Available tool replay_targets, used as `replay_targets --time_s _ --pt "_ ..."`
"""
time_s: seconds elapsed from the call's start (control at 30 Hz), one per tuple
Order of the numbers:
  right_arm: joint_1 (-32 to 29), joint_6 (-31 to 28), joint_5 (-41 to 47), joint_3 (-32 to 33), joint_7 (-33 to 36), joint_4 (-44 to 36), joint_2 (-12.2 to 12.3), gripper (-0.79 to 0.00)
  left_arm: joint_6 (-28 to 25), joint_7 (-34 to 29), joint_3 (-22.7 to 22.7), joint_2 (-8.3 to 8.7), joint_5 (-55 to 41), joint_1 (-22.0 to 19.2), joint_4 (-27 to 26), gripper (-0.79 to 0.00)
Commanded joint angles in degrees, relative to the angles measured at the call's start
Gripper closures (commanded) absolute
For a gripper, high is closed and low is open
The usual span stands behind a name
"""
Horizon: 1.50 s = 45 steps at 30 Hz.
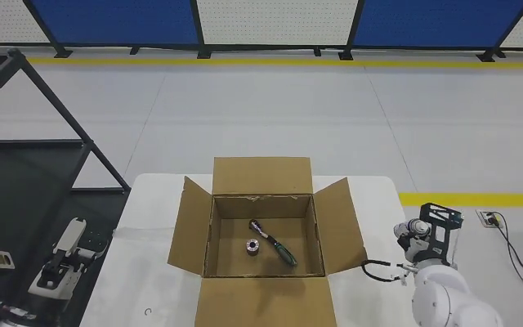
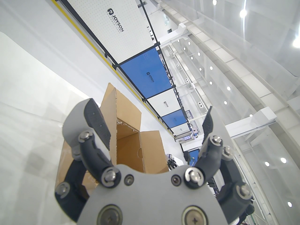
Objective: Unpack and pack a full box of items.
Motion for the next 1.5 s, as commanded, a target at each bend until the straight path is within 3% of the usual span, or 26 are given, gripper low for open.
replay_targets --time_s 0.0,0.5,0.8,1.23,1.27,1.3,1.33,1.37,1.4,1.47 --pt "0.67 -0.64 -0.30 -0.23 1.08 2.84 0.00 0.000 0.00 0.00 0.00 0.00 0.00 0.00 0.00 -0.785" --pt "1.59 -0.53 0.58 0.34 -0.04 8.59 -0.12 0.000 0.00 0.00 0.00 0.00 0.00 0.00 0.00 -0.785" --pt "3.58 -9.54 5.08 3.07 -3.49 16.89 0.37 0.000 0.00 0.00 0.00 0.00 0.00 0.00 0.00 -0.785" --pt "5.16 -10.14 4.88 1.36 -7.95 23.16 0.30 -0.015 0.00 0.00 0.00 0.00 0.00 0.00 0.00 -0.785" --pt "5.19 -10.15 4.86 1.36 -7.86 23.17 0.31 -0.179 0.00 0.00 0.00 0.00 0.00 0.00 0.00 -0.785" --pt "5.19 -10.18 4.76 1.35 -7.73 23.17 0.33 -0.403 0.00 0.00 0.00 0.00 0.00 0.00 0.00 -0.785" --pt "5.14 -10.22 4.68 1.30 -7.64 23.06 0.34 -0.545 0.00 0.00 0.00 0.00 0.00 0.00 0.00 -0.785" --pt "5.04 -10.21 4.55 1.20 -7.48 22.88 0.34 -0.739 0.00 0.00 0.00 0.00 0.00 0.00 0.00 -0.785" --pt "4.96 -10.18 4.45 1.14 -7.37 22.71 0.35 -0.785 0.00 0.00 0.00 0.00 0.00 0.00 0.00 -0.785" --pt "4.86 -10.19 4.13 1.07 -7.15 22.40 0.38 -0.785 0.00 0.00 0.00 0.00 0.00 0.00 0.00 -0.785"
